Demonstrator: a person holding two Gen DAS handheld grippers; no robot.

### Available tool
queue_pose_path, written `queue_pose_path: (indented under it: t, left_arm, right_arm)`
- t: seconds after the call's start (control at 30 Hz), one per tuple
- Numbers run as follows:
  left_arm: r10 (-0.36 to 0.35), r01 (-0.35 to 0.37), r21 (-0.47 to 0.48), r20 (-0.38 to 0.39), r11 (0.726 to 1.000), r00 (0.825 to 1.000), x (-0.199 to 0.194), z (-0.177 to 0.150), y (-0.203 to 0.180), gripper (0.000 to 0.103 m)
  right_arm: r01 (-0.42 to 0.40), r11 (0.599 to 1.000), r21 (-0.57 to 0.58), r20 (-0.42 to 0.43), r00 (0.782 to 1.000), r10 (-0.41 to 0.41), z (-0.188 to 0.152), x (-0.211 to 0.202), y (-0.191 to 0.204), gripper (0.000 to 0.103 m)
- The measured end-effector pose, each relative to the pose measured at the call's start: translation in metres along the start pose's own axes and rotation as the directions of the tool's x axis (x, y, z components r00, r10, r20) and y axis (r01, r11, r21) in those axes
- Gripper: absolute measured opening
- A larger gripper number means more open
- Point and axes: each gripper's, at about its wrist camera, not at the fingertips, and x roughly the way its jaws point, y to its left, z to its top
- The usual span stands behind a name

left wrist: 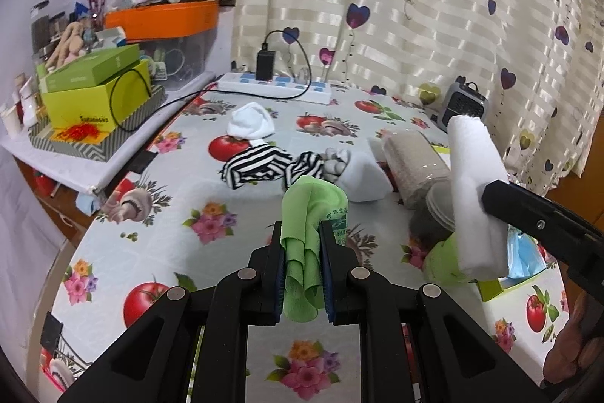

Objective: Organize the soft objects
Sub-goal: 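Lift white towel with right tool while left tool holds green towel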

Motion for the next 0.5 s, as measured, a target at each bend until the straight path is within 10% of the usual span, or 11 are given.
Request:
queue_pose_path:
  t: [0.5]
  left_arm:
    - [-0.051, 0.050, 0.063, 0.017, 0.997, 0.999, 0.002, 0.016, -0.043, 0.014]
  right_arm:
    - [0.070, 0.994, 0.080, 0.072, 0.995, -0.076, 0.001, -0.042, -0.043, 0.021]
